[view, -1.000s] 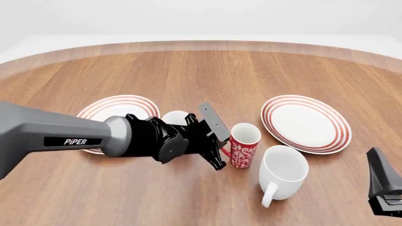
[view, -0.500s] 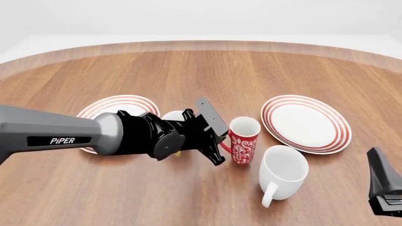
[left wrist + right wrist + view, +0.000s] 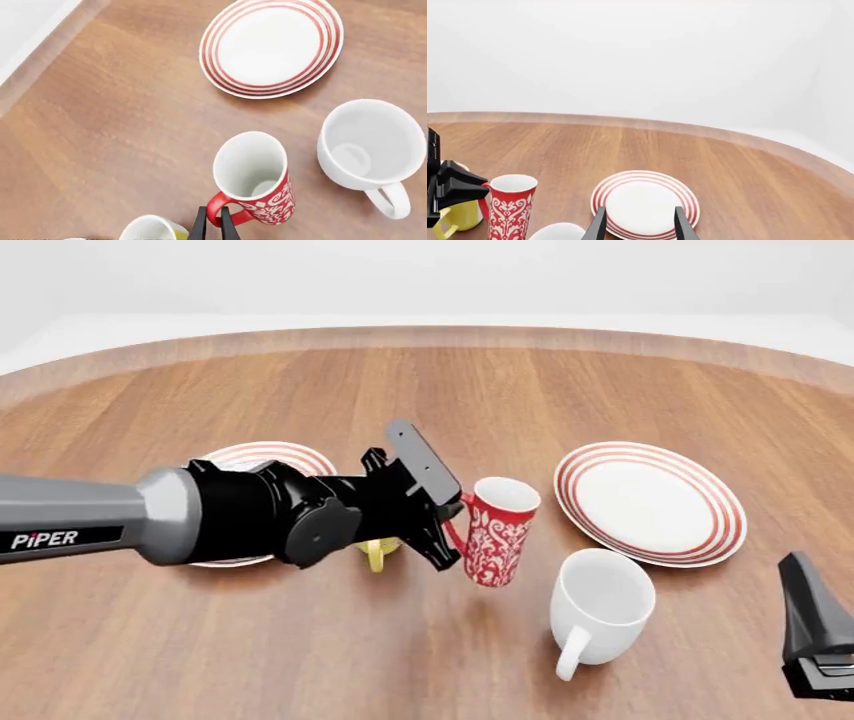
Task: Put the red mug on the left plate.
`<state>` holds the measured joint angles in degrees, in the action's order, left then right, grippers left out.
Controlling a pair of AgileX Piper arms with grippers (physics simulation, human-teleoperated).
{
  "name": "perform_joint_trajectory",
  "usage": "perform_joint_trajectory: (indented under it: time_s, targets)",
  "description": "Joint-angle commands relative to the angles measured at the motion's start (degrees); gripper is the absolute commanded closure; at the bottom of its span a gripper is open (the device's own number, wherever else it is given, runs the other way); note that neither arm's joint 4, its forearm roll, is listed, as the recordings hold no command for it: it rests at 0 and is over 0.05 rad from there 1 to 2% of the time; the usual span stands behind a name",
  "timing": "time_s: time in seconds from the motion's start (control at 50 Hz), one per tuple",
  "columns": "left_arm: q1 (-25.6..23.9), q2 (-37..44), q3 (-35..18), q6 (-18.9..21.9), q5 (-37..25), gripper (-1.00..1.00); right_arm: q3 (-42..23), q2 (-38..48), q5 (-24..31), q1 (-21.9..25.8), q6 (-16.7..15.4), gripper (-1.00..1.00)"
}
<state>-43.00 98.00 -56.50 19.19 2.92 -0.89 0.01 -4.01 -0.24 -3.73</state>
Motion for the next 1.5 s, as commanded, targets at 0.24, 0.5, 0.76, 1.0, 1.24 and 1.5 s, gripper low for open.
perform_joint_trajectory:
  time_s: [0.24,0.5,0.76,1.0,1.24,1.5]
  targets:
    - [0.0,-8.5,2.6,1.3,-1.1,1.00,0.0,0.0,-0.4,0.3,-0.8,-1.00]
    - [0.7,-10.8,3.6,0.9,-0.3,1.00,0.1,0.0,-0.4,0.2,-1.0,-1.00]
    - [2.6,-11.6,3.0,1.2,-0.3,1.00,0.1,0.0,-0.4,0.4,-1.1,-1.00]
    - [4.3,-13.5,3.5,1.5,-0.2,1.00,0.3,0.0,-0.5,0.4,-1.3,-1.00]
    - [7.6,-14.0,4.2,1.6,1.6,1.00,0.4,0.0,-0.6,0.6,-1.5,-1.00]
    - [12.1,-13.5,5.6,1.4,5.4,1.00,0.4,0.0,-0.6,0.5,-1.5,-1.00]
